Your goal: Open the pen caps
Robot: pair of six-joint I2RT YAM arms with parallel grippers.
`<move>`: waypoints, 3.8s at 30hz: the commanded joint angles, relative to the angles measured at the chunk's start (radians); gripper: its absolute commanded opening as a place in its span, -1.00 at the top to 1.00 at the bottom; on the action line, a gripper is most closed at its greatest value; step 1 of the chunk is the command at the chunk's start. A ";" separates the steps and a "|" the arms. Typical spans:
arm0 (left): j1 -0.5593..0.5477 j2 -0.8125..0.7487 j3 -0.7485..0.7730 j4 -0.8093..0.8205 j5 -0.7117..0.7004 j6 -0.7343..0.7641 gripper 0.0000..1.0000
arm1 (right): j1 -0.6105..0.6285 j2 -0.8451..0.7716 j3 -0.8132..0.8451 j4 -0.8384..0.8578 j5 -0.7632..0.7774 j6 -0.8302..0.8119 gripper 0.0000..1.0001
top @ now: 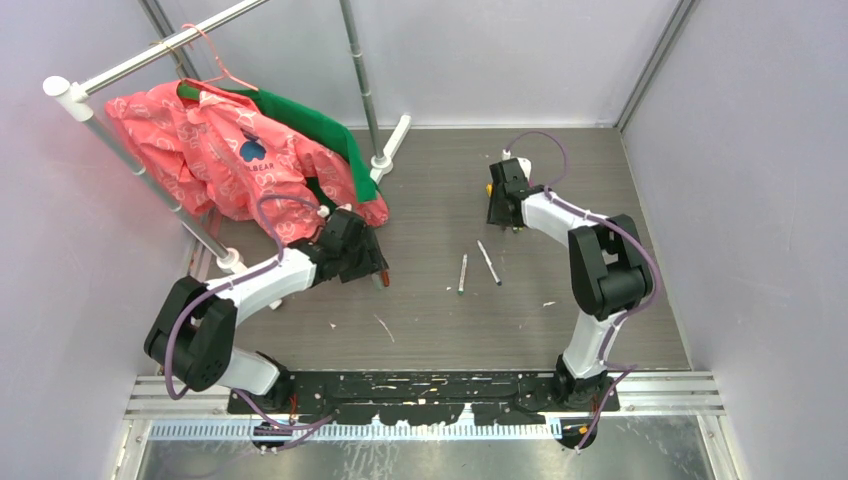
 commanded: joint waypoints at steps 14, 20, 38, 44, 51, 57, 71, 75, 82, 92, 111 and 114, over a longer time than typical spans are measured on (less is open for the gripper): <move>-0.003 -0.026 0.087 -0.026 -0.031 0.025 -0.27 | -0.057 0.162 0.193 0.011 -0.077 -0.057 0.13; -0.003 -0.029 0.093 -0.027 -0.024 0.020 -0.27 | -0.064 0.187 0.193 0.002 -0.084 -0.049 0.16; -0.003 -0.088 0.075 -0.052 -0.010 0.001 -0.99 | -0.029 0.053 0.066 -0.002 -0.150 -0.057 0.98; -0.002 -0.141 0.061 -0.069 -0.016 -0.022 -0.98 | 0.012 -0.040 0.071 -0.035 -0.172 -0.108 0.98; -0.003 -0.222 0.028 -0.051 0.038 -0.055 -0.97 | 0.099 -0.216 0.003 -0.076 -0.170 -0.112 0.98; -0.005 -0.312 -0.050 0.108 0.160 -0.116 -0.99 | 0.243 -0.428 -0.153 -0.064 -0.216 -0.053 0.98; -0.134 -0.124 -0.005 0.374 0.128 -0.247 -0.99 | 0.469 -0.657 -0.392 0.058 -0.254 0.045 0.98; -0.161 -0.047 0.050 0.378 0.119 -0.266 -0.99 | 0.495 -0.678 -0.408 0.083 -0.255 0.057 0.98; -0.188 0.017 0.084 0.404 0.067 -0.295 -0.80 | 0.523 -0.688 -0.431 0.128 -0.310 0.082 0.98; -0.191 0.046 0.085 0.412 0.022 -0.302 0.02 | 0.537 -0.659 -0.462 0.185 -0.319 0.097 0.98; -0.191 0.038 0.045 0.503 0.055 -0.283 1.00 | 0.546 -0.616 -0.481 0.255 -0.313 0.109 0.98; -0.190 0.035 0.038 0.515 0.077 -0.267 1.00 | 0.547 -0.624 -0.477 0.256 -0.315 0.100 0.92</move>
